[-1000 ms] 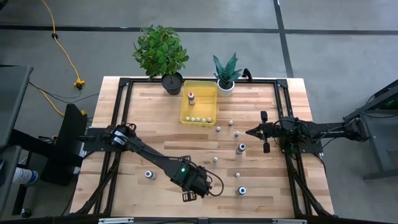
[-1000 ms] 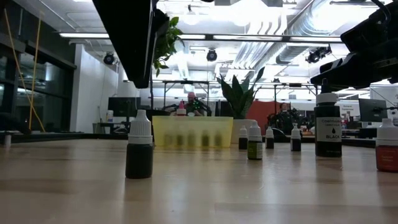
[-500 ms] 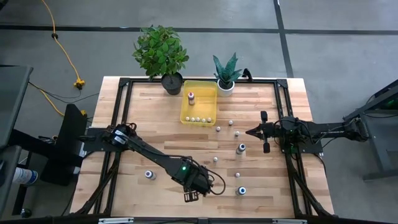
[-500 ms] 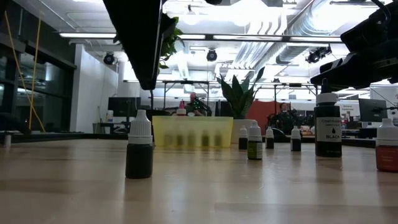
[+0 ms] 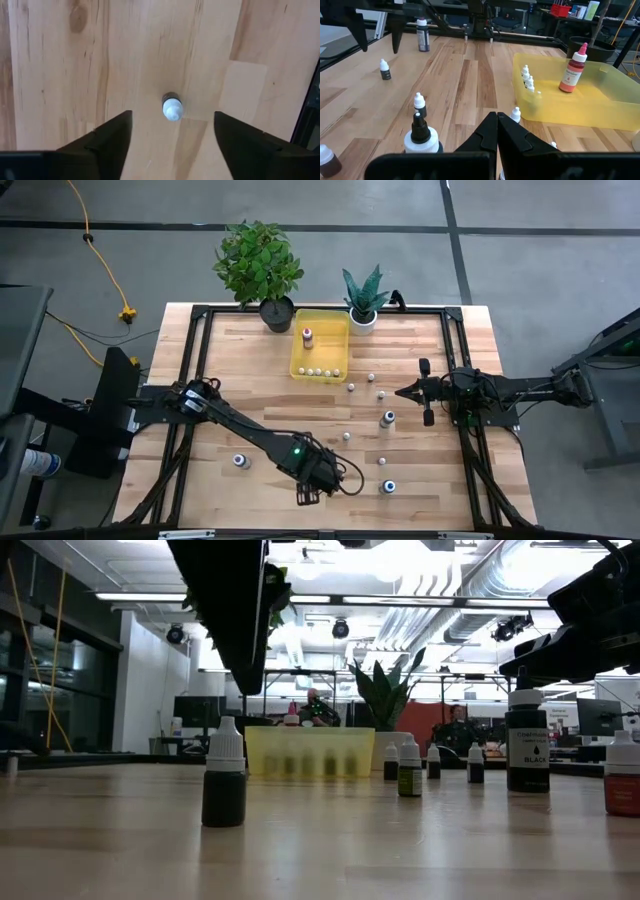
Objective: Pick & Place food coloring
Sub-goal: Put the small black food coloring bottle into the yellow bin
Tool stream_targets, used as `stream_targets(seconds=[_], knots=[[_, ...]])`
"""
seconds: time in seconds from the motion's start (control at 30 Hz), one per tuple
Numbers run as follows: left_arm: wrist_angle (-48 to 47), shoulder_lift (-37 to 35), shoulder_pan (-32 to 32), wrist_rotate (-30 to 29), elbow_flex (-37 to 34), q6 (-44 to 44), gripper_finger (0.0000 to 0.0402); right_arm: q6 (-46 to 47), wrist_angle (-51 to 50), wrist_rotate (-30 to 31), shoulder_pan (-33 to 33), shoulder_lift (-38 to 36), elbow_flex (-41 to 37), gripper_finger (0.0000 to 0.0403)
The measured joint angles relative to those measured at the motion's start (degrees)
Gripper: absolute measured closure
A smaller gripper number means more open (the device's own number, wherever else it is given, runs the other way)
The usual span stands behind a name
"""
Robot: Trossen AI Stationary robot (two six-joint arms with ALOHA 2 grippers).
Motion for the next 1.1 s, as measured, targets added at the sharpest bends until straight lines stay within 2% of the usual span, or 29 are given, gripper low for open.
stream_targets(seconds=[0.13,0.43,0.83,1.1], knots=[[-0.11,0.02,0.0,0.0,-0.26,0.02,0.011,0.02,0.0,-0.01,0.0,-0.02,0.0,0.0402],[2.59,0.39,0.02,0.28,-4.45,0.42,0.0108,0.01,0.01,-0.01,0.0,0.0,0.0,0.0402],[4.03,2.23,1.11,1.94,-4.56,2.35,0.0108,0.0,0.0,-0.01,0.01,-0.01,0.0,0.0402],[4.67,2.23,1.11,2.1,-4.5,3.26,0.0146,0.0,0.01,0.0,-0.01,0.0,0.0,0.0402]])
